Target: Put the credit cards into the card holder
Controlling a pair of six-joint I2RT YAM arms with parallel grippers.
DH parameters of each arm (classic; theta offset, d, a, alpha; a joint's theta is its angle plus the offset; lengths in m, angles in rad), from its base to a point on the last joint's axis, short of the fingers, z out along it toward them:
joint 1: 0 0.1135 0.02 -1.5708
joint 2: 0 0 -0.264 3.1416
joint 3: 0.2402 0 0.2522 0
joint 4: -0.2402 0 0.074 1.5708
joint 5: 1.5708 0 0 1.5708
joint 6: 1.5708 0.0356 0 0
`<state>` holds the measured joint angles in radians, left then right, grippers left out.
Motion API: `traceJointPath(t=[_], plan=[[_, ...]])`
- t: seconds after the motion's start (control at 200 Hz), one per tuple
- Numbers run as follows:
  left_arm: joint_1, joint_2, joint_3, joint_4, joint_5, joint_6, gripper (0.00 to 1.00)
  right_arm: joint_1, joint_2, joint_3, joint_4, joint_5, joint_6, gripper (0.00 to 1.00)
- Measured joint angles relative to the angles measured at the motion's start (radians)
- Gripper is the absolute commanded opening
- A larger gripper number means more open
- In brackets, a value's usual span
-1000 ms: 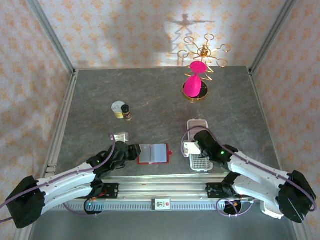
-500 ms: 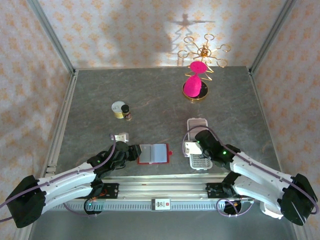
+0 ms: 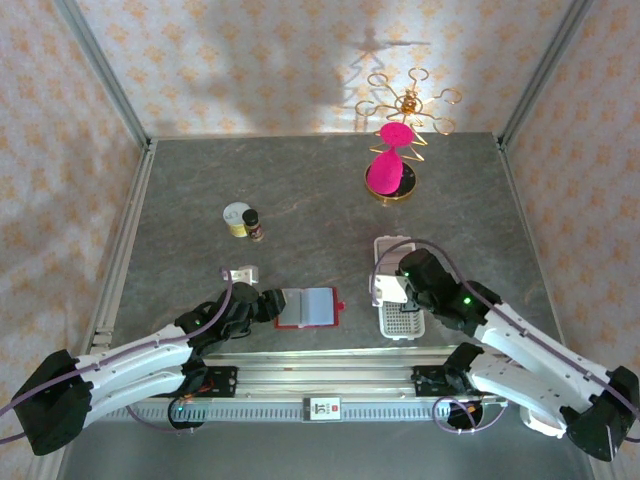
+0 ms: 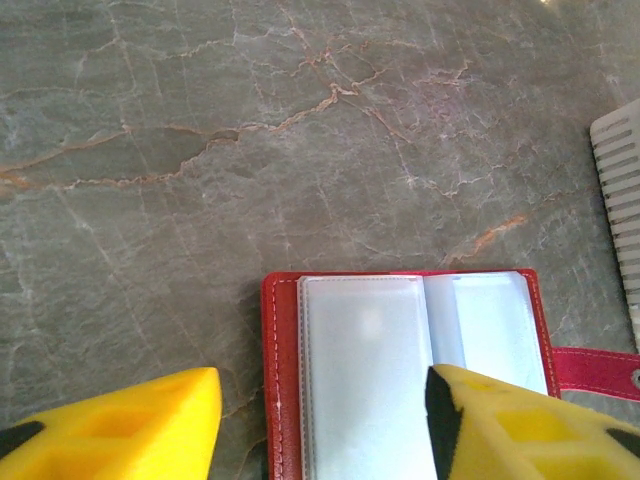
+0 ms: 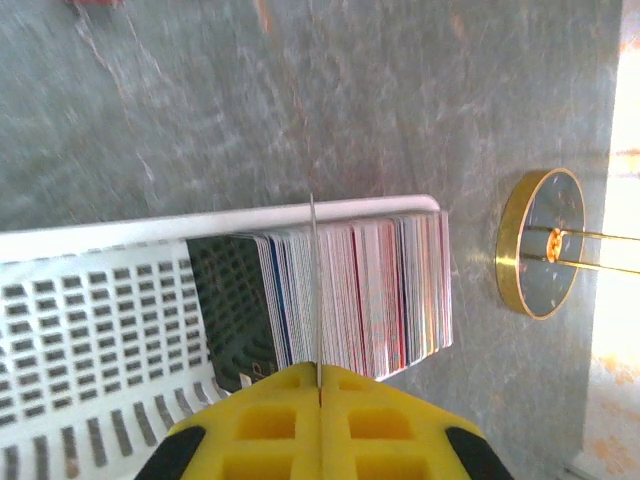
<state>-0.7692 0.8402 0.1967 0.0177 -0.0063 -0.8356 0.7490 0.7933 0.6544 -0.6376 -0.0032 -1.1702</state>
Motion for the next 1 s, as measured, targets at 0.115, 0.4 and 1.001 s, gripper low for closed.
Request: traceJointPath(t=[0.115, 0.4, 1.001], plan=[[0.0, 0.0, 0.011, -0.022, 0.0, 0.0, 0.66, 0.0, -0.022, 0.043, -0.02, -0.07, 0.068, 0.0], [0.0, 0.054, 0.074, -0.083, 0.007, 0.011, 0.72, 0.0, -0.031, 0.079, 0.133, -0.262, 0.437, 0.0], [-0.057, 0.204, 0.19, -0.198, -0.014, 0.026, 0.75, 0.0, 0.1, -0.156, 0.575, -0.315, 1.773, 0.0]])
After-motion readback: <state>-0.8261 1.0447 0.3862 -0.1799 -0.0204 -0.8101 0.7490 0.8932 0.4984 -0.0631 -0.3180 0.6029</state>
